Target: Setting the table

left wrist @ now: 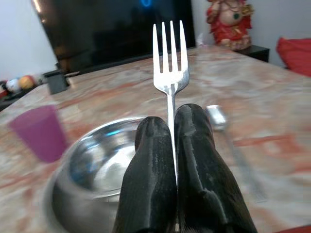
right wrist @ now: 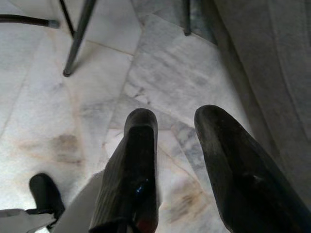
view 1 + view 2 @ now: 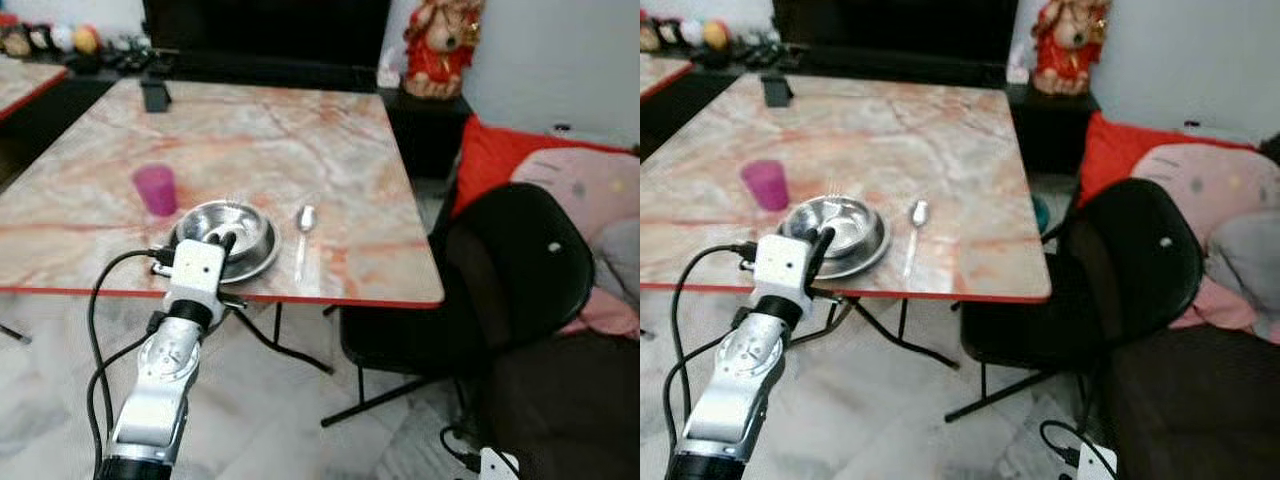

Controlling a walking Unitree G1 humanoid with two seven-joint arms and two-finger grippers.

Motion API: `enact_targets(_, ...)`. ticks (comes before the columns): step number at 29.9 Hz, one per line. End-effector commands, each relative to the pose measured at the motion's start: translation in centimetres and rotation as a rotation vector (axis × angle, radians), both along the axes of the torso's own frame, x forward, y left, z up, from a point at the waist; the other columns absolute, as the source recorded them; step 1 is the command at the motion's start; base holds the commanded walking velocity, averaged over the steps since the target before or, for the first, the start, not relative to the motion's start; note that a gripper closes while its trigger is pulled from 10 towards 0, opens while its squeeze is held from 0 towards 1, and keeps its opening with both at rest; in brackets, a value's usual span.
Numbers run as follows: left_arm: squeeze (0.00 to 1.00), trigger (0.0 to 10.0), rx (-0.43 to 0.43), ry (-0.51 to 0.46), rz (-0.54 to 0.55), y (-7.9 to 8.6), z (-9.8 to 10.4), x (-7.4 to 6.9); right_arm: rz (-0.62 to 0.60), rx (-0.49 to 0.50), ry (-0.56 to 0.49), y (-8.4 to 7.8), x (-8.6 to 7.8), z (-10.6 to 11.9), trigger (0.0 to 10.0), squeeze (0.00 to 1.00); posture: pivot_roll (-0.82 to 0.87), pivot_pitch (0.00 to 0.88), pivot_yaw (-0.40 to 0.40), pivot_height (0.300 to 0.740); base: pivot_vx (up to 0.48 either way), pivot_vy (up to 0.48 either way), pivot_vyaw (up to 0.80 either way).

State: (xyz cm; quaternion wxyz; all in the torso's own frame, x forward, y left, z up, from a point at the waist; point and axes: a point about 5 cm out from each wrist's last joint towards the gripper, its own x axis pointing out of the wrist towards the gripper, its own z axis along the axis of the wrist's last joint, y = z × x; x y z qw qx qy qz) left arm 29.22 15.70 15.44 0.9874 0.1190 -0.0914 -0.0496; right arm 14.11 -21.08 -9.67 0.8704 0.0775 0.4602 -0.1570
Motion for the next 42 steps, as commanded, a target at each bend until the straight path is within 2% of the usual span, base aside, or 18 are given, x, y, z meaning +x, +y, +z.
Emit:
enact_targets(1, 0.00, 10.0, -0.005, 0.001, -0.022, -0.69, 0.13, 0.05, -0.013, -0.018, 0.000, -0.81, -0.12, 0.12, 10.0, 0.00, 0.09, 0.000, -0.060, 0.740, 0.000, -0.394, 0.00)
enact_targets(4, 0.00, 10.0, -0.006, 0.003, -0.027, -0.72, 0.11, 0.06, -0.013, -0.016, 0.000, -0.80, -0.11, 0.12, 10.0, 0.00, 0.09, 0.000, -0.060, 0.740, 0.000, -0.364, 0.00)
enact_targets(31, 0.00, 10.0, -0.039, 0.021, -0.025, -0.63, 0.06, 0.11, 0.002, -0.006, 0.000, -0.69, -0.06, 0.11, 10.0, 0.00, 0.10, 0.000, -0.062, 0.740, 0.000, 0.000, 0.00)
enact_targets(42, 0.00, 10.0, -0.045, 0.027, -0.023, -0.69, -0.06, 0.14, 0.008, -0.005, 0.006, -0.69, -0.17, 0.06, 10.0, 0.00, 0.10, 0.000, -0.064, 0.740, 0.303, 0.000, 0.00)
